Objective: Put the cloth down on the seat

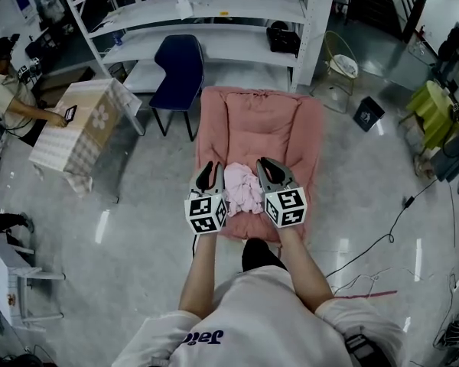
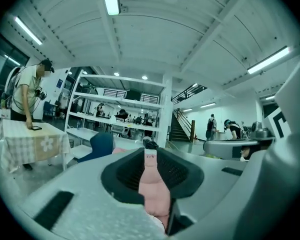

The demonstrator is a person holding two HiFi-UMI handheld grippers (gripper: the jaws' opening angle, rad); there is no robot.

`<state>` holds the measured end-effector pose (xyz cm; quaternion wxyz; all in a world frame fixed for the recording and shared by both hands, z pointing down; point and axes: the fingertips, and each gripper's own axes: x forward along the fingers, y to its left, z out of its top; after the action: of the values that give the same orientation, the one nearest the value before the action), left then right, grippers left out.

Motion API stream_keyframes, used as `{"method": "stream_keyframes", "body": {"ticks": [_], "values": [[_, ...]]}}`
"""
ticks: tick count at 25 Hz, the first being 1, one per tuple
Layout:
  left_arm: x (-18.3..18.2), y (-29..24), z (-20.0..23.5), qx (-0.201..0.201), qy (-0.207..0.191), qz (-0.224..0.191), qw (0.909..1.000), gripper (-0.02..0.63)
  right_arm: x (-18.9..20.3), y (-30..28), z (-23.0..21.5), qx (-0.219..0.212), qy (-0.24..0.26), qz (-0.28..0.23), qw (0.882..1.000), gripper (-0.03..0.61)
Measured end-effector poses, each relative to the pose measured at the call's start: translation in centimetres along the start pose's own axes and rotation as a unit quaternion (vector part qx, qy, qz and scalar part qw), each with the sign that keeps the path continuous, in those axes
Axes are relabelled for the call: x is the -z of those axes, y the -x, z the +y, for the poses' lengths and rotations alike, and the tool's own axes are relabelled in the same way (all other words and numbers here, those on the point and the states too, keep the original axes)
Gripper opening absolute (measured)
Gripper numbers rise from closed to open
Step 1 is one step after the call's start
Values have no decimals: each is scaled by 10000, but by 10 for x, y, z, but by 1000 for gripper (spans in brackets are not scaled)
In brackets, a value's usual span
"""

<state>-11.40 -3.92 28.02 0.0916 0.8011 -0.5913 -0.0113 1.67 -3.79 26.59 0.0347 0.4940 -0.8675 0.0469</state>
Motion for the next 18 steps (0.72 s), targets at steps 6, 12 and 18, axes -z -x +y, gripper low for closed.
{"method": "stream_keyframes", "body": {"ticks": [6,12,18], "values": [[-13,19,-11,239,-19,-204,9995,15,-10,16,16,124,63,-9,9999,17],[-17,31,-23,408,139,-306,9986,14,-9,28,18,259,191,9,9995,17],[-9,37,-23,451,6,-228,9987,14,-2,33,16,426,135,29,9990,18]]}}
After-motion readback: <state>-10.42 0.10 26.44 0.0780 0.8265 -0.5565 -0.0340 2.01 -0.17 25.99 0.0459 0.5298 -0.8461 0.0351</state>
